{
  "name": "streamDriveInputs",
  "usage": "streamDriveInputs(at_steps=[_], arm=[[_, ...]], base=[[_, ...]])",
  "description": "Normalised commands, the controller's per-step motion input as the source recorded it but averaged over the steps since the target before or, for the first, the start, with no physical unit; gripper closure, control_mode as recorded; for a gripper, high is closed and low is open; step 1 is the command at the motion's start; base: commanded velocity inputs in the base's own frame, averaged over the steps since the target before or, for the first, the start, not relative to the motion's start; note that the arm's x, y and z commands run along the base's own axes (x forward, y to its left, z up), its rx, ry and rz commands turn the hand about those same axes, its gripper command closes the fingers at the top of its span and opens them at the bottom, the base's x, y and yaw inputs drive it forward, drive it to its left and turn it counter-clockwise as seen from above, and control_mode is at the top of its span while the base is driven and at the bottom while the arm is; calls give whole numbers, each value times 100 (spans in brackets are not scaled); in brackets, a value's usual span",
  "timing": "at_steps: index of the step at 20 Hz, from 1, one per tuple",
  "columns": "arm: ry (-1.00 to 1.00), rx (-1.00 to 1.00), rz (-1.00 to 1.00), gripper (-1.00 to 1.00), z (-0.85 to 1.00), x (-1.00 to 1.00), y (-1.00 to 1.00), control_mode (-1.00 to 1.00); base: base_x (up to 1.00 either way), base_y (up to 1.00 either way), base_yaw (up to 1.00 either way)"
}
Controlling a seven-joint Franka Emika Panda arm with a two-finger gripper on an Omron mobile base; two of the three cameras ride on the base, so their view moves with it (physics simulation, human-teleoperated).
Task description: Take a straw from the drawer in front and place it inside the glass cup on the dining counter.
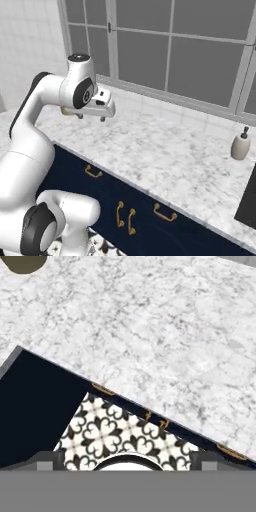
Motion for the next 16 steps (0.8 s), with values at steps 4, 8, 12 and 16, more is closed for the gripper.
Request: streamDriveInputs(at_steps=[4,8,12,16], arm=[[0,0,0,-100,0,0,0,100],[0,0,0,-100,0,0,0,100],[0,0,0,-100,0,0,0,100],[0,0,0,-100,0,0,0,100]], base=[[0,-84,64],[-1,-98,59],[0,-93,54],[0,-88,53]])
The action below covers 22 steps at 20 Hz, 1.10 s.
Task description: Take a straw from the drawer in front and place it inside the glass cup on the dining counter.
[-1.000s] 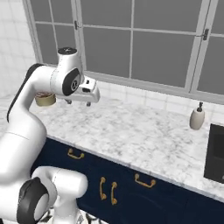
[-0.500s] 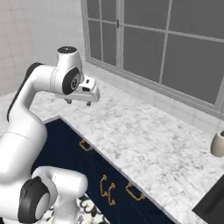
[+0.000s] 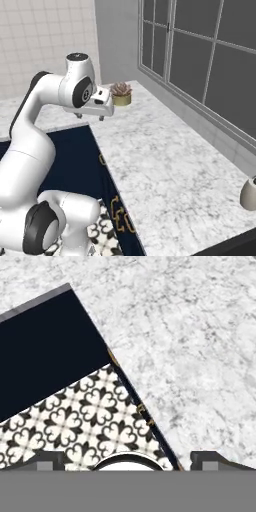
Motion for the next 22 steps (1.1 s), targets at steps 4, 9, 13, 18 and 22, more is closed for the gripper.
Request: streamDriveInputs(at_steps=[4,9,13,18,22], arm=[[0,0,25,-100,0,0,-11,-100],[-1,-19,10,-100,-19,0,74,-100],[-5,-38,0,-100,-52,0,99,-100],[-7,-42,0,-100,-80,2,81,-100],[-3,-49,-2,-100,-99,29,78,-100]], base=[[0,-16,12],[0,0,0],[0,0,0],[0,0,0],[0,0,0]])
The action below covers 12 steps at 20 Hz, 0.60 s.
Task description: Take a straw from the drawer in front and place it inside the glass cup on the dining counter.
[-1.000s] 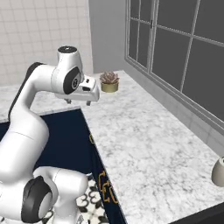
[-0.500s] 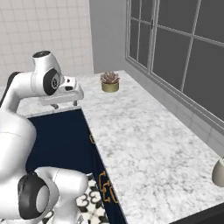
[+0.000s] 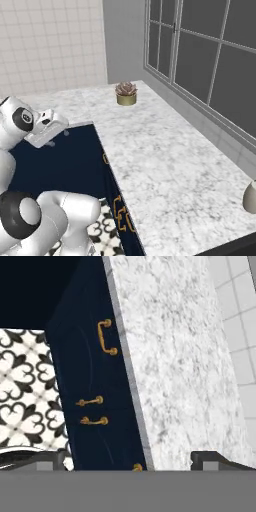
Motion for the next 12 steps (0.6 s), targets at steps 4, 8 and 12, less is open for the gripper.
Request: streamDriveInputs(at_steps=[4,8,12], arm=[[-6,-52,-4,-100,-99,37,55,-100],[-9,-47,-6,-100,-84,41,20,-100],[-10,-39,-6,-100,-64,47,1,-100]], base=[[0,0,0],[0,0,0],[0,0,0]])
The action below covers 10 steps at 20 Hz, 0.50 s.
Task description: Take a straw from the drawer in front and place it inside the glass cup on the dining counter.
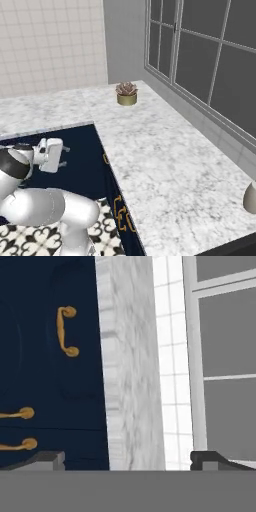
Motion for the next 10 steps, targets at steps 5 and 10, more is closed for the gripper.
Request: streamDriveInputs(at_steps=[5,10], arm=[[-7,-27,-8,-100,-51,52,-24,-100],[-3,-14,-7,-100,-52,51,-30,-100]], base=[[0,0,0],[0,0,0]])
